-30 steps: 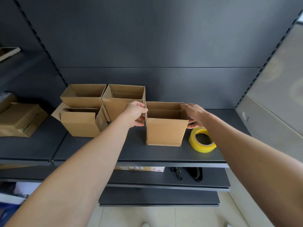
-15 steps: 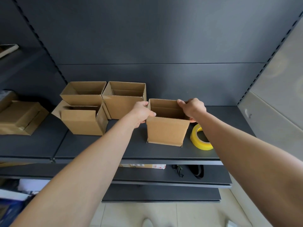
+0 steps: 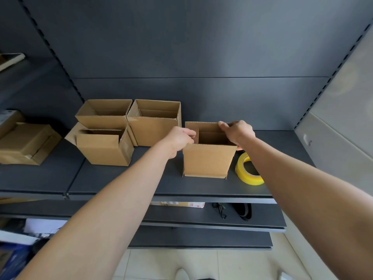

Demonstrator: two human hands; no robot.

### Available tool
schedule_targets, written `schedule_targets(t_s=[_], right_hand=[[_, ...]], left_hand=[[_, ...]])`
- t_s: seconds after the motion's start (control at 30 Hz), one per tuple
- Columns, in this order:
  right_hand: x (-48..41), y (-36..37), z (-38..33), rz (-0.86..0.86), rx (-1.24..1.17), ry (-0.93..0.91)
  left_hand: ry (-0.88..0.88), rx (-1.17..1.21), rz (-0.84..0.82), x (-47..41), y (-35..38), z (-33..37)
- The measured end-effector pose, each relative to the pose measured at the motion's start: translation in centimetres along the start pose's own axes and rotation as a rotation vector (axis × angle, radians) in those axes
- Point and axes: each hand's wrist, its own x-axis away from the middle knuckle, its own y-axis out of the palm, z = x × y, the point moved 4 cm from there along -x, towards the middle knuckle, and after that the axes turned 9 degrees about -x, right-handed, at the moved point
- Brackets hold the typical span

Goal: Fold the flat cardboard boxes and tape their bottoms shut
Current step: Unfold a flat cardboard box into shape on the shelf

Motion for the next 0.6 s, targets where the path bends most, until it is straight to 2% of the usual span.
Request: schedule_targets(t_s=[0.13, 0.27, 0.5, 0.6], right_hand=[[0.1, -0.3, 0.3, -0.030, -0.085, 0.062], [0.3, -0.9, 0.9, -0.089, -0.327, 0.151], [1.0, -2.2, 2.5, -0.414, -0.608, 0.209], [0.9, -2.1, 3.2, -0.450, -0.621, 0.217]], left_hand=[[-0.021, -0.023, -0.029, -0.5, 0.2, -0.6], [-0.025, 0.005, -0.013, -1.0, 0.3, -0.9], [-0.079, 0.099, -0.128, -1.9, 0.8, -1.8], [-0.112, 0.133, -0.186, -2.0, 1.1, -1.9]])
